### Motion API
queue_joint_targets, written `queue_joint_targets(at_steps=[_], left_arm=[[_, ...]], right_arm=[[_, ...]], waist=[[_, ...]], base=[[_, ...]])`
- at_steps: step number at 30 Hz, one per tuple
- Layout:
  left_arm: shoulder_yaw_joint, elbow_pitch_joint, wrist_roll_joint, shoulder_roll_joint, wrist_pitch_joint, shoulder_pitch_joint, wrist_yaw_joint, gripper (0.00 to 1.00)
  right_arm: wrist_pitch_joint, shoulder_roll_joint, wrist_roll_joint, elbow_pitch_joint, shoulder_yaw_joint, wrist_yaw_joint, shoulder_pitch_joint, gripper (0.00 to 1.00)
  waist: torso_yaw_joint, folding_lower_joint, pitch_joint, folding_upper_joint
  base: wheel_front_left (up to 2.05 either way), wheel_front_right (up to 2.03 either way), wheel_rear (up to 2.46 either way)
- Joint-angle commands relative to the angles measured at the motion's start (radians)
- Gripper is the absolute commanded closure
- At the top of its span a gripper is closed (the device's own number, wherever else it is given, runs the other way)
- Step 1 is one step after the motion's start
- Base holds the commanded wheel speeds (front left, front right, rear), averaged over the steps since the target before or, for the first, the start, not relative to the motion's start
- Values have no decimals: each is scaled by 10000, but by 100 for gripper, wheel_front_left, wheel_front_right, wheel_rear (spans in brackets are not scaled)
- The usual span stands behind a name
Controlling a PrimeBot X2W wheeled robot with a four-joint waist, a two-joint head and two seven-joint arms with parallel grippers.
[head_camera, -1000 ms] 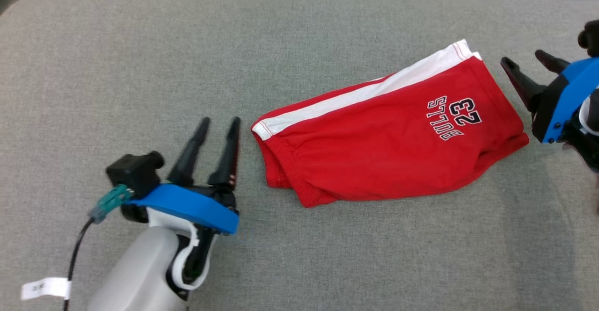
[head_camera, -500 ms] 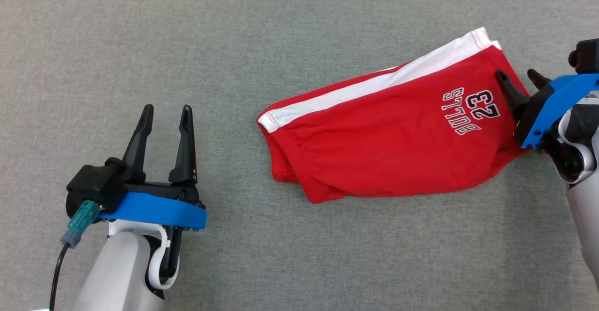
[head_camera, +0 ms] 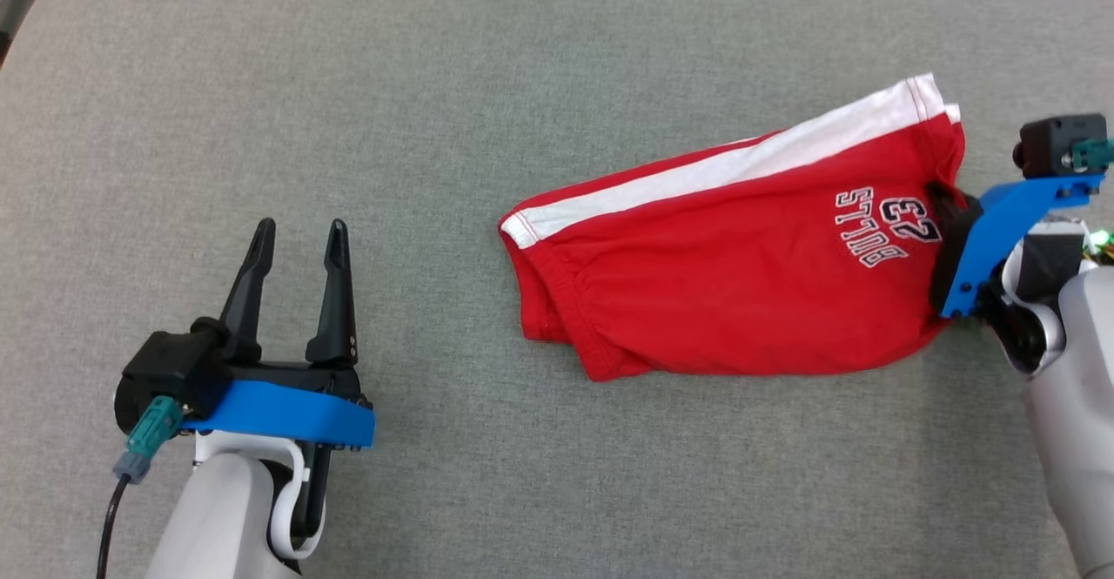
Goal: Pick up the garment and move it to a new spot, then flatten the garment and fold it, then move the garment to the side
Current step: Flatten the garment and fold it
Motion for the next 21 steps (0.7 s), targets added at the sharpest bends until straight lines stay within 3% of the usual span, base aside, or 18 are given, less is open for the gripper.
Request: queue_joint_targets(at_steps=[1, 8, 15, 21], left_arm=[[-1, 81, 34, 7, -42, 128, -64, 0], [-70, 139, 95, 160, -42, 549, -112, 0], [-286, 229, 22, 289, -43, 806, -142, 0], [-532, 306, -55, 328, -43, 845, -157, 0]], right_arm=[[-95, 28, -173, -72, -191, 1, 465, 100], [-110, 47, -1004, -1778, -1262, 2, 1534, 100], [977, 453, -2364, -4018, -2755, 2, 2640, 100], [2145, 1342, -2770, -5498, -2377, 4, 3078, 100]], waist=[[-161, 0, -223, -1], [-460, 0, -984, -1], [-498, 0, -1483, -1], [-354, 0, -1711, -1]], base=[[0, 0, 0], [0, 0, 0], [0, 0, 0], [0, 0, 0]])
